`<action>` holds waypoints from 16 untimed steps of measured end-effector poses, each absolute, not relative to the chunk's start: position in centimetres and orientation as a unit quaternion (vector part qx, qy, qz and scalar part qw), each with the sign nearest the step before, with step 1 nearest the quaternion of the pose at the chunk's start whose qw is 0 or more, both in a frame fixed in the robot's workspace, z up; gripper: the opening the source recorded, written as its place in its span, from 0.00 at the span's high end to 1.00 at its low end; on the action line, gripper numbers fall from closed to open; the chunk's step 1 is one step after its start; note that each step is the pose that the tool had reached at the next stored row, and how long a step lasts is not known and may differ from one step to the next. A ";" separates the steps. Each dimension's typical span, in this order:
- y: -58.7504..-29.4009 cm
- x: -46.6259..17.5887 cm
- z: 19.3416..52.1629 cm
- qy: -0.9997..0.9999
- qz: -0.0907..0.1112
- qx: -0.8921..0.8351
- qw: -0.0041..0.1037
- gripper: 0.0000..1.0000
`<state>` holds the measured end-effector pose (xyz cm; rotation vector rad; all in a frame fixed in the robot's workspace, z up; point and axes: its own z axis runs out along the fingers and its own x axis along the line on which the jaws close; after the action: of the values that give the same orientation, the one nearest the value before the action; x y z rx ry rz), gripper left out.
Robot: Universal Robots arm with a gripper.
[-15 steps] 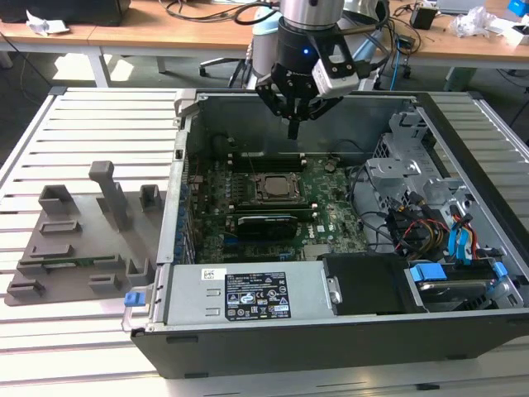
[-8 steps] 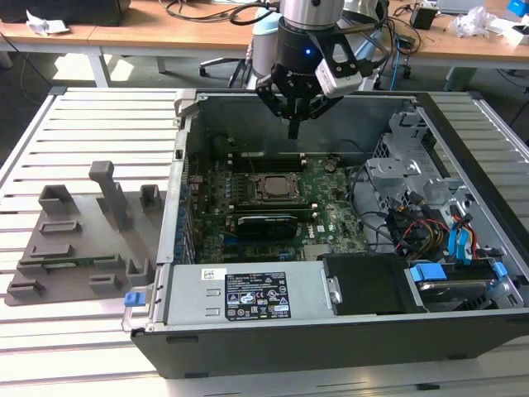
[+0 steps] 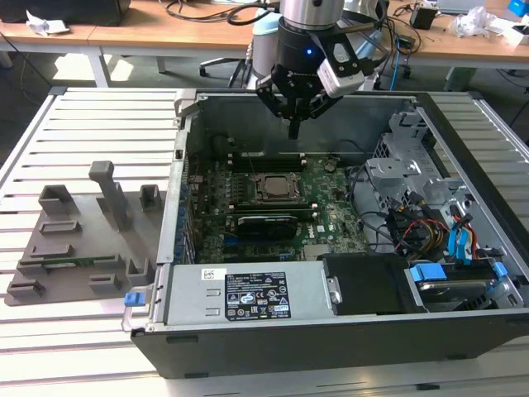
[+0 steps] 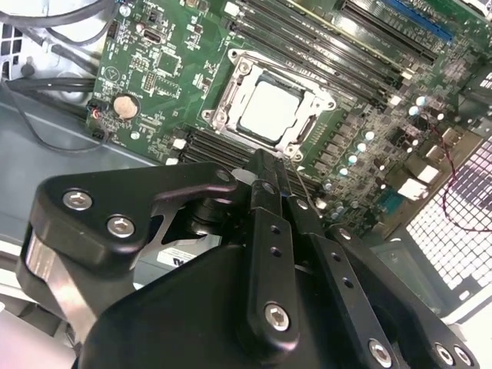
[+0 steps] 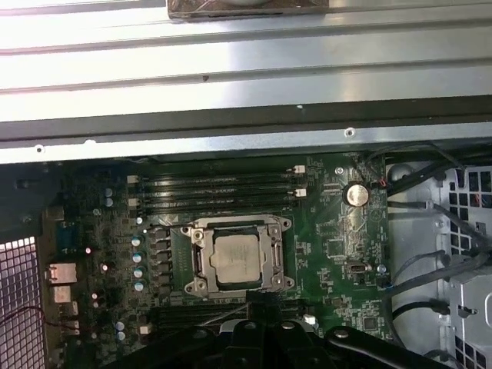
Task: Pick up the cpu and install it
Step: 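Install the first cpu locking lever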
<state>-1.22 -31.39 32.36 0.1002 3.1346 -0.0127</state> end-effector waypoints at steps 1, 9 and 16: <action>-31.4 -1.2 32.4 1.000 -0.004 0.029 0.003 0.89; -31.4 -1.2 32.4 1.000 -0.004 0.009 0.003 0.89; -31.4 -1.2 32.4 1.000 -0.004 -0.011 0.003 0.89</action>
<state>-1.22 -31.39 32.36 -0.0345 3.1357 -0.0124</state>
